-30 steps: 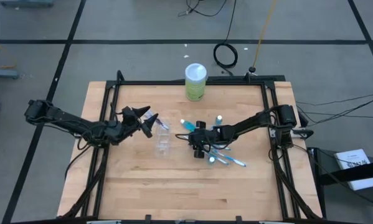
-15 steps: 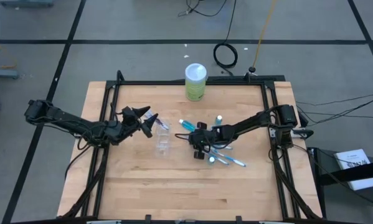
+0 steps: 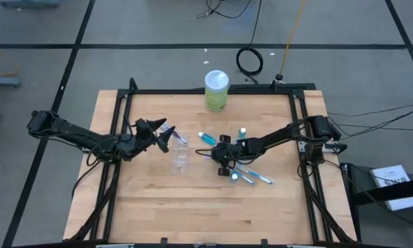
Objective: Pick & Place toothbrushing station
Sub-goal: Put the purple toothbrush into the transparent organizer
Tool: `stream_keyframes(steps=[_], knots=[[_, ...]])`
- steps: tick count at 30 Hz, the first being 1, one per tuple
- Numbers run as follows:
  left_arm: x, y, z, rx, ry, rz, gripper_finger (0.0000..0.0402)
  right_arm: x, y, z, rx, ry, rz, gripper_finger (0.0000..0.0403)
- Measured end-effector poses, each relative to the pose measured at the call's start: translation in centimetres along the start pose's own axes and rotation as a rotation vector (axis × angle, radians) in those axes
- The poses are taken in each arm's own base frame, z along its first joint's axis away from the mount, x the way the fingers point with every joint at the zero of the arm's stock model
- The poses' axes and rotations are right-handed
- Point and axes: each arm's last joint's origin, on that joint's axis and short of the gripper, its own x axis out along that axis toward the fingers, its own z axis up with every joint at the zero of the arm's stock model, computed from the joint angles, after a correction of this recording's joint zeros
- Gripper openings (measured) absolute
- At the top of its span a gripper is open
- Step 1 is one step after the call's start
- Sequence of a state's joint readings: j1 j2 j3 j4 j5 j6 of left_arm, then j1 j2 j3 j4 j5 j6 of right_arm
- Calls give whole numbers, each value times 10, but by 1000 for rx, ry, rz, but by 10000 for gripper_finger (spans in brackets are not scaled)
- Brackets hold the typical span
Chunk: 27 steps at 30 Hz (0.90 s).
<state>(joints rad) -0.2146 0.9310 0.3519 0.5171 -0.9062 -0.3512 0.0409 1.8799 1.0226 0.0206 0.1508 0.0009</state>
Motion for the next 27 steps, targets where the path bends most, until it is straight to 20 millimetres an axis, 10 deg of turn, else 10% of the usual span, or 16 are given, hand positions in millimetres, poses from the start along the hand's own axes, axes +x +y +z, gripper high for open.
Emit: stream_keyframes(steps=[27], knots=[[12, -14, -20, 62, 66, -164, 292, -113, -9, 61, -110, -588, 68, 1]])
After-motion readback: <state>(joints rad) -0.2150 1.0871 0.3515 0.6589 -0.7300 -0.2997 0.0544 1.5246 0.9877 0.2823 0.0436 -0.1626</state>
